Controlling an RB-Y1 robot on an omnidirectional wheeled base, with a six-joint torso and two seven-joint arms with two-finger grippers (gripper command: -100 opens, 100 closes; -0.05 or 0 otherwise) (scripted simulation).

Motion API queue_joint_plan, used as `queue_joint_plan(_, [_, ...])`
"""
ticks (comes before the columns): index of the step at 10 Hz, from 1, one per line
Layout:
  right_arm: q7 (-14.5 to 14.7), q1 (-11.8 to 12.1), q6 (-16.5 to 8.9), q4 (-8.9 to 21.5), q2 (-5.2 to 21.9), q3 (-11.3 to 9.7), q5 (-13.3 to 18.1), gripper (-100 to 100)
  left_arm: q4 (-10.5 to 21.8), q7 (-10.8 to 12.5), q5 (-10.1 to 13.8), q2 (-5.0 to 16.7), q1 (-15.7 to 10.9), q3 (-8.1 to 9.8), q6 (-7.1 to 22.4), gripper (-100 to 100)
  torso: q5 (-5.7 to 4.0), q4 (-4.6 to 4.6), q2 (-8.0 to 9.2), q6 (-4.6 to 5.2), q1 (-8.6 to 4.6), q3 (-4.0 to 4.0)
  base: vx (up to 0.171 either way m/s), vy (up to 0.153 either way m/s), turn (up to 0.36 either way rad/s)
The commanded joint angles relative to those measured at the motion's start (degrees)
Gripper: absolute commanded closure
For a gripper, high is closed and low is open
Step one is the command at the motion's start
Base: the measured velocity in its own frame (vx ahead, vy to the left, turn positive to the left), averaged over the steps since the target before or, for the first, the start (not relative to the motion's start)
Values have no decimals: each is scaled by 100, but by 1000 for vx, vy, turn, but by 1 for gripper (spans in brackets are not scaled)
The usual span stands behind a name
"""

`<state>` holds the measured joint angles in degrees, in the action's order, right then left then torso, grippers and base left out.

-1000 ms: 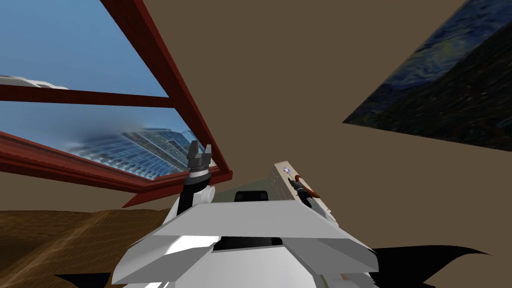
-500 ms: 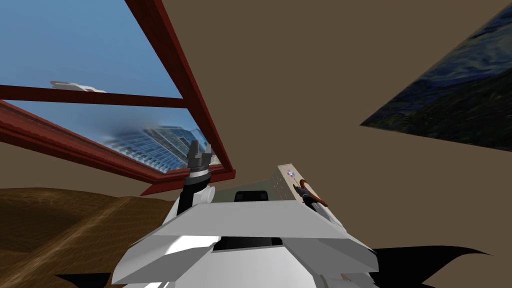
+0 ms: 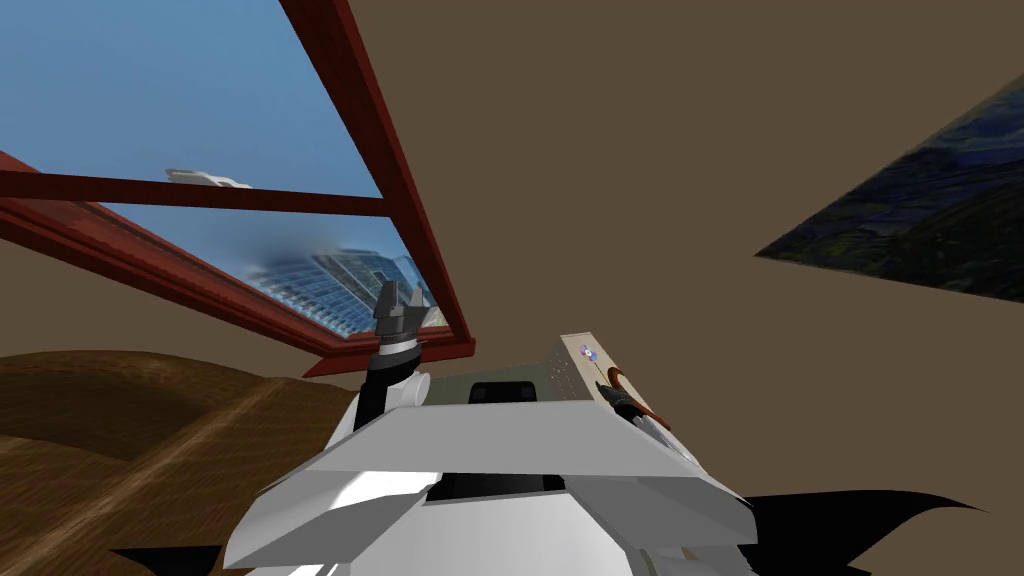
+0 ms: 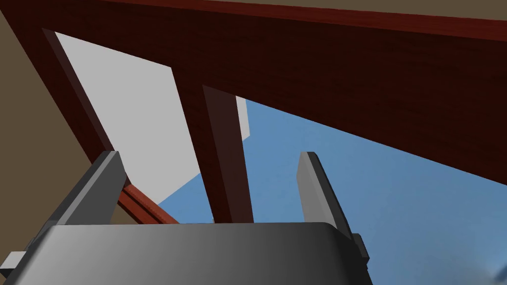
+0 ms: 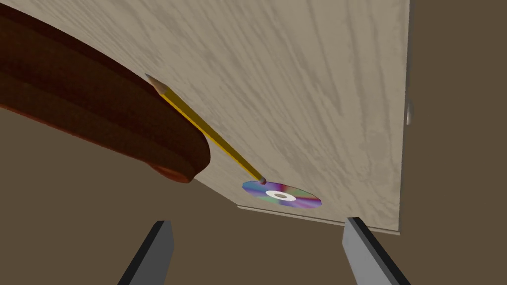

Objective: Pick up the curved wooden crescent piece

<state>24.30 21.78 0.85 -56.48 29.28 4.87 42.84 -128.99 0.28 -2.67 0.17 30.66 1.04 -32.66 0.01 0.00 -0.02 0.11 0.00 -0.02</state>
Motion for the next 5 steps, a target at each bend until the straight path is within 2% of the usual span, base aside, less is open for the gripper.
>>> queue_joint_plan(1, [92,-28,10,286,53,76,191,-100,0,0,0,0,0,0,0,0,0,0,0,0,0,0,14,10,145])
queue_joint_plan(2, [151,-26,-15,555,123,107,345,-100,0,0,0,0,-1,-1,0,0,0,0,-2,-4,1,-1,28,19,254])
queue_joint_plan(5, [206,-22,-35,903,191,136,489,-100,0,0,0,0,0,0,0,0,1,-1,-5,-3,3,-3,23,9,114])
